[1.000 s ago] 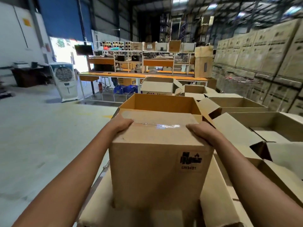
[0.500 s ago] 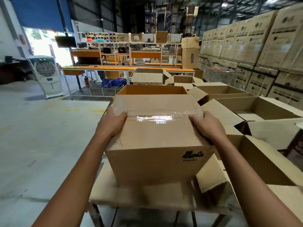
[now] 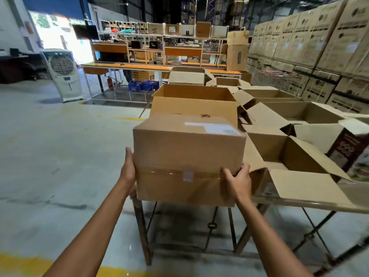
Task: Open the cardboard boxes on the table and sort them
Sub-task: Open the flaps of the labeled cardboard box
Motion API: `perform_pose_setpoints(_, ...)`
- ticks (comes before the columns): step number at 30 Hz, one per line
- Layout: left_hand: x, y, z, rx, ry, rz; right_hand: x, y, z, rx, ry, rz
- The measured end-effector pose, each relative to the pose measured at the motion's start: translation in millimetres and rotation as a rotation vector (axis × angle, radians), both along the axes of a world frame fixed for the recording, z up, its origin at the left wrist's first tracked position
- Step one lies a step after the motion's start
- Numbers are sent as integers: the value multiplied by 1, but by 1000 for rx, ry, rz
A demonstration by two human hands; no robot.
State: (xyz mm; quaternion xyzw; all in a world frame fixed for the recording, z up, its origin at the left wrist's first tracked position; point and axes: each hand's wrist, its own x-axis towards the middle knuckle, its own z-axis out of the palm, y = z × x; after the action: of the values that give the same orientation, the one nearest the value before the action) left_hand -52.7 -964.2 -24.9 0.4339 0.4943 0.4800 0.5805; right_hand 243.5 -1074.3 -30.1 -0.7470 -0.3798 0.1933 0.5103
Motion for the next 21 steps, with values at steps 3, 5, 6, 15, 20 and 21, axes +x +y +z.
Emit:
perform_pose_setpoints(3,-10,-14,-9,-49,-47,-86,1,-13,-21,-125,115,70)
perform_pose_setpoints(5,-12,-18,-11,-61,-63,-116,5,-21,-30,-176,86,120)
perform_pose_setpoints(6,-14,-18,-11,-59,-55,-131,8,-23,-31,-188,67,138)
perform_pose_setpoints(15,-23,76,55,20,144,20,69,24,43,29,9,-17)
perform_pose_setpoints(20,19,151,101,154,284,121,79,100,101,80,-68,2)
perform_pose_setpoints(21,31,167,107,190,334,125,80,122,108,67,-80,30)
